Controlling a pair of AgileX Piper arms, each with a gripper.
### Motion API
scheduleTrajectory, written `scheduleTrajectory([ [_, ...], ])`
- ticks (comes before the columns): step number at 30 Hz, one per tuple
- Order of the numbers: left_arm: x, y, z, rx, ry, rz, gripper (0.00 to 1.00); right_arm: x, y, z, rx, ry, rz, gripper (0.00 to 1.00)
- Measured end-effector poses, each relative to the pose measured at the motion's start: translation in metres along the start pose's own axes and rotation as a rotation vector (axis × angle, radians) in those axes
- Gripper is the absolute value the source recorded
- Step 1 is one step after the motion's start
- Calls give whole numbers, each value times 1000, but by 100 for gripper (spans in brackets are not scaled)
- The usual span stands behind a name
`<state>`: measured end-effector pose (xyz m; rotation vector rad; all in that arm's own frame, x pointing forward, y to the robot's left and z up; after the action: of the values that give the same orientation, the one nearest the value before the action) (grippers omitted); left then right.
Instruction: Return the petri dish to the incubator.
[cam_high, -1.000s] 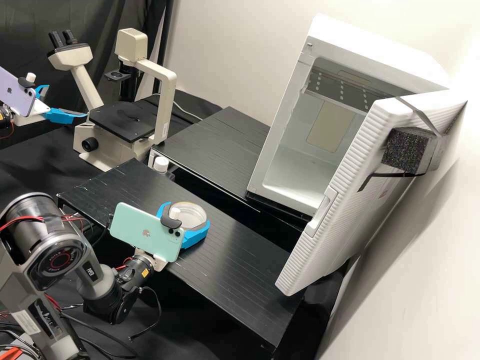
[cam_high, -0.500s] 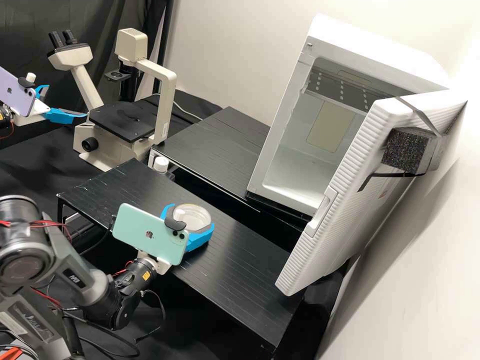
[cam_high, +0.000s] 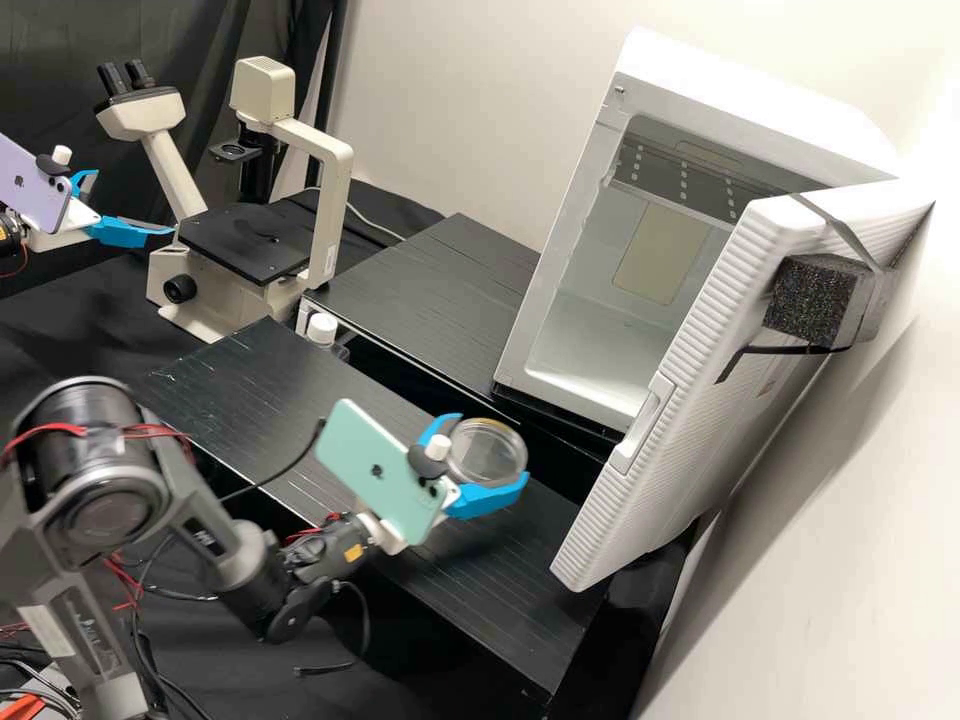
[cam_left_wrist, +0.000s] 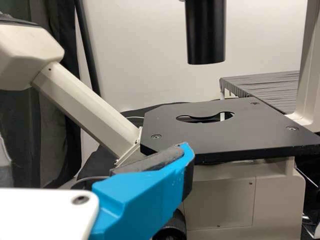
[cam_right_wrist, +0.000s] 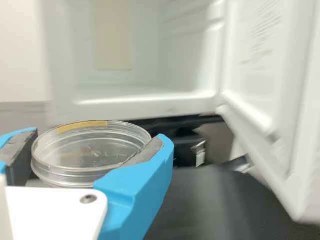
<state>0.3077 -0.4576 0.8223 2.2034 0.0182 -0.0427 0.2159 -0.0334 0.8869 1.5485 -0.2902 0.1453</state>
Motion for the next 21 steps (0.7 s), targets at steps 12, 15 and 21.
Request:
scheduleTrajectory([
  [12,0,0,0,0,0,0,100,105,23,-3,-7,50,176,0],
  [15,0,0,0,0,0,0,100,132,21,-7,0,58,174,0],
  [21,0,0,0,0,0,0,100,174,13,-8,-10,48,139,0],
])
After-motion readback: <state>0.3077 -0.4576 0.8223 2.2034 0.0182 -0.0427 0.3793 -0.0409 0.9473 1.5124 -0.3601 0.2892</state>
